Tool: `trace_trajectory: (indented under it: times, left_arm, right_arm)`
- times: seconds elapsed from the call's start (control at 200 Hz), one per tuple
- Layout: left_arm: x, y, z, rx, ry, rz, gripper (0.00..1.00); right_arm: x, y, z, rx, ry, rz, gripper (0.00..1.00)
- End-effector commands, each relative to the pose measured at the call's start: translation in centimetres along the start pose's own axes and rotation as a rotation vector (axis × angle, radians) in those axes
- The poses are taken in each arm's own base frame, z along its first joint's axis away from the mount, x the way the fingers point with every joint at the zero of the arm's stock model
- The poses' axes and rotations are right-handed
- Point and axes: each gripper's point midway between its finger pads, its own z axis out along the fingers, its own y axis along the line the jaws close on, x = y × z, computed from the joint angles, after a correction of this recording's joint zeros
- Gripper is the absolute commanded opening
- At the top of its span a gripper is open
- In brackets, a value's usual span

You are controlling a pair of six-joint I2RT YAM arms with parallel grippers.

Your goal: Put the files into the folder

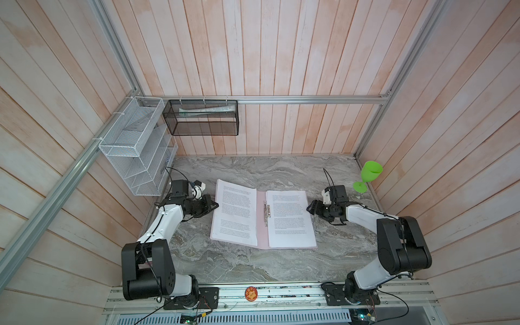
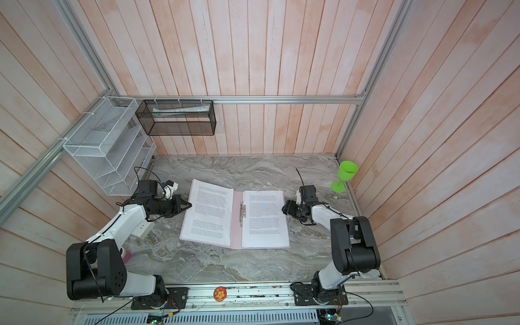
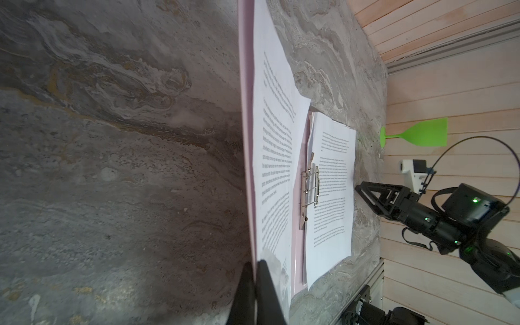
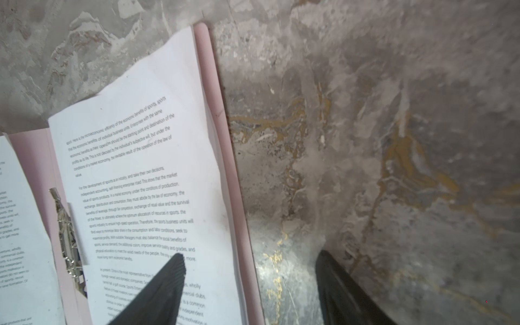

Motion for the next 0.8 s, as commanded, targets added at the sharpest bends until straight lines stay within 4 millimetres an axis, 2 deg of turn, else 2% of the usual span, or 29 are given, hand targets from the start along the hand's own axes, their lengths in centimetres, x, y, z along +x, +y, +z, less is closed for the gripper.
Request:
trace_trajectory:
  times: [0.0, 0.08, 0.175, 0.4, 0.6, 0.795]
  left_arm:
    - [-0.3, -1.4, -0.6, 0.045, -0.023, 0.026, 0.15]
    - [-0.3, -2.2, -1.0, 0.079, -0.031, 0.029, 0.31]
    - [-0.4, -3.9, -1.4, 0.159, -0.039, 0.035, 0.39]
    - [-0.9, -8.1, -3.0, 0.382, -0.055, 0.028, 0.43]
    - [-1.2, -10.8, -4.6, 0.500, -0.068, 0.046, 0.47]
    - [-0.9, -12.6, -4.3, 0.568, -0.060, 0.073, 0.49]
  right_arm:
    - [1.7, 0.3, 1.0, -0.062, 0.052, 0.025, 0.72]
    - [2.5, 0.2, 1.5, -0.082, 0.070, 0.040, 0.73]
    - [3.2, 0.2, 1.7, -0.105, 0.083, 0.053, 0.72]
    - [4.1, 0.3, 1.8, -0.132, 0.096, 0.058, 0.72]
    - [4.5, 0.6, 1.9, -0.164, 0.098, 0.062, 0.72]
    - [4.8, 1.0, 2.0, -0.204, 0.099, 0.064, 0.72]
